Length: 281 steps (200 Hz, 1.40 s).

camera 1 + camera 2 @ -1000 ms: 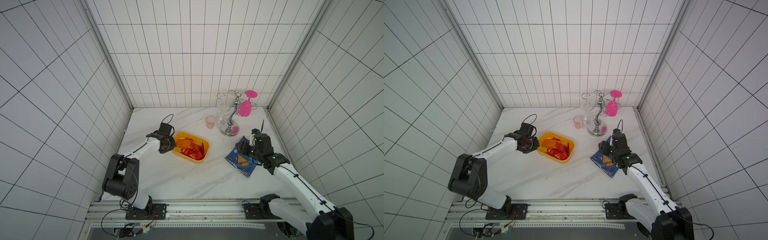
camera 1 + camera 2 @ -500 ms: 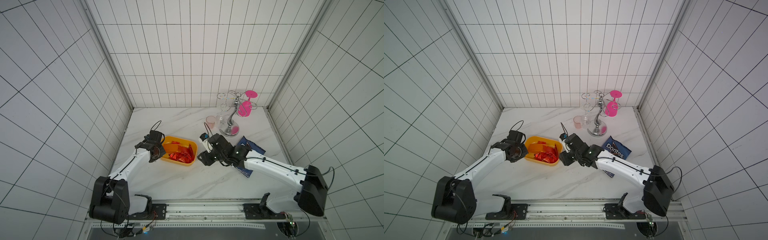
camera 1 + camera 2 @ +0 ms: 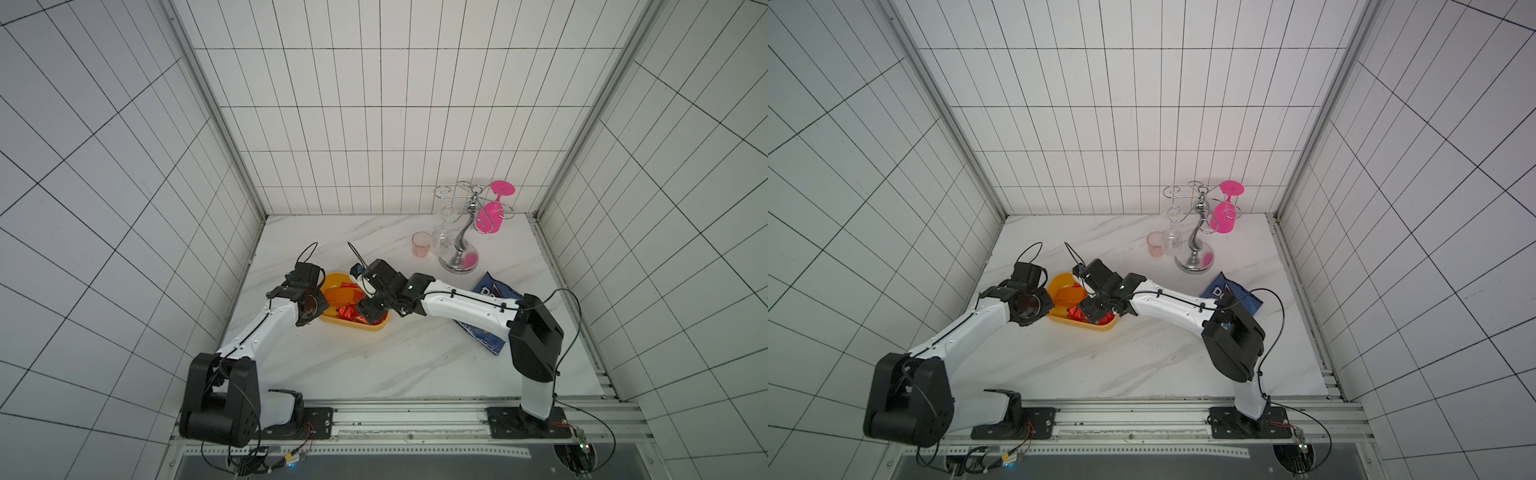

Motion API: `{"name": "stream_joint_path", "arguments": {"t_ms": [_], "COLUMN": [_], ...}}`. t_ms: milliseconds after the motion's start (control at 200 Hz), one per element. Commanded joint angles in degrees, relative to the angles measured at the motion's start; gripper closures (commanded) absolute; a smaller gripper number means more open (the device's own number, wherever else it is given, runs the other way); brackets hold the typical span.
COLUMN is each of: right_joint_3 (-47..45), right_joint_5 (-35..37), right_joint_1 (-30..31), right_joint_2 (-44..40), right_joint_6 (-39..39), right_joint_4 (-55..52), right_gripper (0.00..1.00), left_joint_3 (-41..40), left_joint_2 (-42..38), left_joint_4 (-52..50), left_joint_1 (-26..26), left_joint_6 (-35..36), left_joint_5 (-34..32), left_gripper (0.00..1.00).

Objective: Take the tea bags out of the storage box
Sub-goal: Move the storage box to the center of the board, then pick up the tea bag from the storage box.

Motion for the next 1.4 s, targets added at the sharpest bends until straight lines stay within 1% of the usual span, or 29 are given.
{"name": "stream_joint_path", "arguments": {"t_ms": [0, 115, 190, 275, 380, 480, 650, 785, 910, 995, 1109, 1179, 1249, 1314, 1399], "right_joint_3": [5.7, 8.8, 10.0, 10.5, 11.2, 12.5, 15.3, 16.8, 15.5, 11.8, 2.2, -2.7, -8.1, -14.9, -22.9], "right_joint_5": [1.0, 1.6, 4.0, 6.1, 5.9, 5.7, 6.0, 5.3, 3.0, 0.9, -3.8, -7.3, -8.7, -10.4, -13.9], "right_joint_1": [0.6, 0.6, 0.6, 0.5, 0.1, -0.2, -0.2, -0.3, -1.0, -2.4, -5.7, -8.7, -12.0, -15.6, -20.6], "right_joint_2": [3.4, 6.6, 8.2, 9.2, 10.3, 11.4, 11.8, 9.9, 5.6, -0.6, -12.0, -18.1, -22.7, -26.5, -28.6], "right_joint_6": [-3.8, -4.1, -4.1, -4.4, -4.5, -4.6, -4.1, -3.4, -1.7, 0.3, 2.8, 4.1, 6.4, 8.9, 13.4], "right_joint_4": [-2.8, -3.8, -4.7, -5.1, -5.7, -6.2, -5.7, -5.6, -5.5, -3.9, 1.7, 2.9, 3.9, 7.7, 13.6], "right_gripper": [0.28, 0.37, 0.43, 0.46, 0.51, 0.62, 0.86, 1.00, 1.00, 1.00, 1.00, 1.00, 1.00, 1.00, 1.00], "left_joint_3": [-0.3, -0.4, -0.5, -0.6, -0.6, -0.6, -0.7, -0.8, -1.2, -1.7, -2.4, -2.5, -2.5, -2.5, -2.5], "left_joint_2": [-0.8, -0.8, -0.9, -1.0, -1.1, -1.3, -1.6, -2.2, -3.2, -3.5, -3.6, -3.8, -4.2, -4.5, -4.5], "left_joint_4": [1.5, 1.5, 1.4, 1.4, 1.5, 1.4, 1.2, 0.7, 0.7, 1.0, 1.9, 2.1, 2.2, 2.3, 2.4], "left_joint_1": [0.4, 0.6, 0.8, 0.7, 0.9, 1.0, 1.2, 1.6, 2.5, 3.6, 4.8, 5.1, 5.1, 5.1, 5.1], "left_joint_6": [0.5, 0.5, 0.5, 0.5, 0.4, 0.4, 0.1, -0.5, -1.3, -1.7, -1.7, -1.6, -1.5, -1.5, -1.5], "left_joint_5": [0.3, 0.4, 0.4, 0.2, 0.1, 0.0, -1.0, -2.3, -3.1, -2.8, -1.9, -1.9, -2.3, -2.7, -2.7], "left_gripper": [1.00, 1.00, 1.00, 1.00, 1.00, 1.00, 1.00, 1.00, 1.00, 1.00, 1.00, 1.00, 1.00, 1.00, 1.00]}}
